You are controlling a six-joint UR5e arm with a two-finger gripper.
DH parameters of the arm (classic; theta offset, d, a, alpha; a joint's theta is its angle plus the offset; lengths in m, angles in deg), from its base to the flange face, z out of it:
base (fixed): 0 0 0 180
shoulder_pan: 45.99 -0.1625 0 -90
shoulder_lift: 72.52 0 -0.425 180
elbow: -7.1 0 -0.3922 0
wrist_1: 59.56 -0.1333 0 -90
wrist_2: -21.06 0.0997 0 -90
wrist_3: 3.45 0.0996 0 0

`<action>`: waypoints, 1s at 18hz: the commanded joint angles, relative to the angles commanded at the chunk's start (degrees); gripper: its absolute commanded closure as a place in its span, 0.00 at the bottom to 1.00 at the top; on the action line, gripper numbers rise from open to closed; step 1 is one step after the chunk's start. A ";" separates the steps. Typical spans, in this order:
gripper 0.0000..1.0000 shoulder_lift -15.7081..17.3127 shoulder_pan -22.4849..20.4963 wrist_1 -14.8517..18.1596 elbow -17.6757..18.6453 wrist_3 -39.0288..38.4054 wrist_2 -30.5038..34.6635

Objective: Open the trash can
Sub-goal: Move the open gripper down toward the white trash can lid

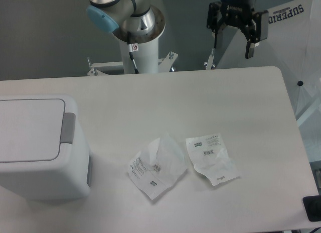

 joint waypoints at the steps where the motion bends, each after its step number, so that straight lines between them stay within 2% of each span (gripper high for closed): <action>1: 0.00 0.00 0.00 -0.09 0.09 0.00 0.00; 4: 0.00 0.17 0.09 0.09 0.26 -0.18 0.00; 6: 0.00 0.09 1.22 0.09 0.00 -4.10 -0.09; 8: 0.00 -0.17 3.42 -0.26 -0.52 -12.79 -0.09; 13: 0.00 -0.88 9.74 -5.27 -0.88 -33.88 0.00; 15: 0.00 -1.67 12.90 -6.58 -1.40 -44.77 0.09; 18: 0.00 -3.42 18.00 -12.54 -1.41 -61.12 0.00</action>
